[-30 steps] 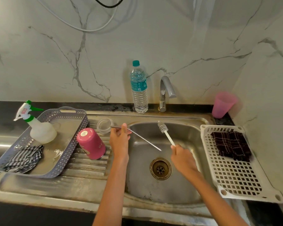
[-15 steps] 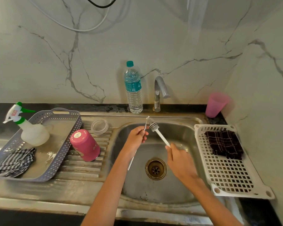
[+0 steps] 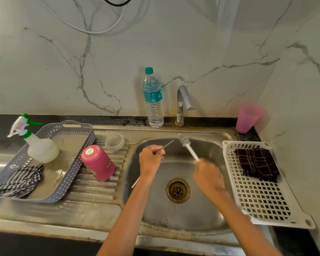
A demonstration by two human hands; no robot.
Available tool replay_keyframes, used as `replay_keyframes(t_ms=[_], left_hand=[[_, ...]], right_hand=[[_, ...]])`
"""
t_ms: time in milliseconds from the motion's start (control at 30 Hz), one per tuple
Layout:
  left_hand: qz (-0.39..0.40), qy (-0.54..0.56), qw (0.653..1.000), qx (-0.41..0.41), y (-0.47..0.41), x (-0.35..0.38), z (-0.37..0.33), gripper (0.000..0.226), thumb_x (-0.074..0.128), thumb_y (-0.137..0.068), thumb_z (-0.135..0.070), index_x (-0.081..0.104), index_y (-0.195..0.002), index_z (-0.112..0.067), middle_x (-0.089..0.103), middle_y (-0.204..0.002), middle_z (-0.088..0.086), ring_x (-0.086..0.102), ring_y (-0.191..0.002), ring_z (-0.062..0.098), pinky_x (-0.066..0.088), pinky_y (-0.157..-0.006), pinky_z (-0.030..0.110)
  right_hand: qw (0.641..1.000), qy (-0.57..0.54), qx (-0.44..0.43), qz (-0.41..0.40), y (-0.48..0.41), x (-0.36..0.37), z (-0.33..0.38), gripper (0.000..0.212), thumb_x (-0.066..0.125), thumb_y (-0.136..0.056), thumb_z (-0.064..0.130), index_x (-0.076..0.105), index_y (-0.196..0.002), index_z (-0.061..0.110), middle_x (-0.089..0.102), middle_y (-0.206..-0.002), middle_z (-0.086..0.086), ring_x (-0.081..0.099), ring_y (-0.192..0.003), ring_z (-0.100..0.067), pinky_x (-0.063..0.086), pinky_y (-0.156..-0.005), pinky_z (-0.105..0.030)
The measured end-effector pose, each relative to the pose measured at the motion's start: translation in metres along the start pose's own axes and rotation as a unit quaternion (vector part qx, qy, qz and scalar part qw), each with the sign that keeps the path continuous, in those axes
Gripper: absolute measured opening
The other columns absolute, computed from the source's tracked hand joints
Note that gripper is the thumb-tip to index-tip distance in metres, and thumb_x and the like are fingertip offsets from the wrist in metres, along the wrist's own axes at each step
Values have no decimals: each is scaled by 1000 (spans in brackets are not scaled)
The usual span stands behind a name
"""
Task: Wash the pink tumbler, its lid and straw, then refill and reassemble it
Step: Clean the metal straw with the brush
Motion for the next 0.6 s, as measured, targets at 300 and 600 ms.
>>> replay_keyframes(t_ms=[300, 600], left_hand=[[-1, -104, 992, 68, 6, -2, -10, 11, 74, -85, -8, 75, -94, -14, 75, -87, -3, 68, -83, 8, 53, -88, 30], [-2, -83, 995, 62, 7, -7, -12, 11, 73, -85, -9, 76, -91, -17, 75, -84, -6, 69, -83, 8, 55, -87, 34]], right_hand=[[1000, 7, -19, -12, -1, -10, -1, 37, 25, -104, 35, 54, -107, 13, 64, -80, -4, 62, -74, -24, 42, -61, -34], [1000, 7, 4, -16, -11, -16, -12, 37, 26, -104, 33, 54, -109, 10, 64, -82, -5, 58, -70, -23, 43, -60, -32]])
Point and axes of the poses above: each hand's wrist, its own y-axis away from the middle knuckle, its own x-axis out of the palm, z = x × y, the point moved 1 cm from there along -y, towards the middle knuckle
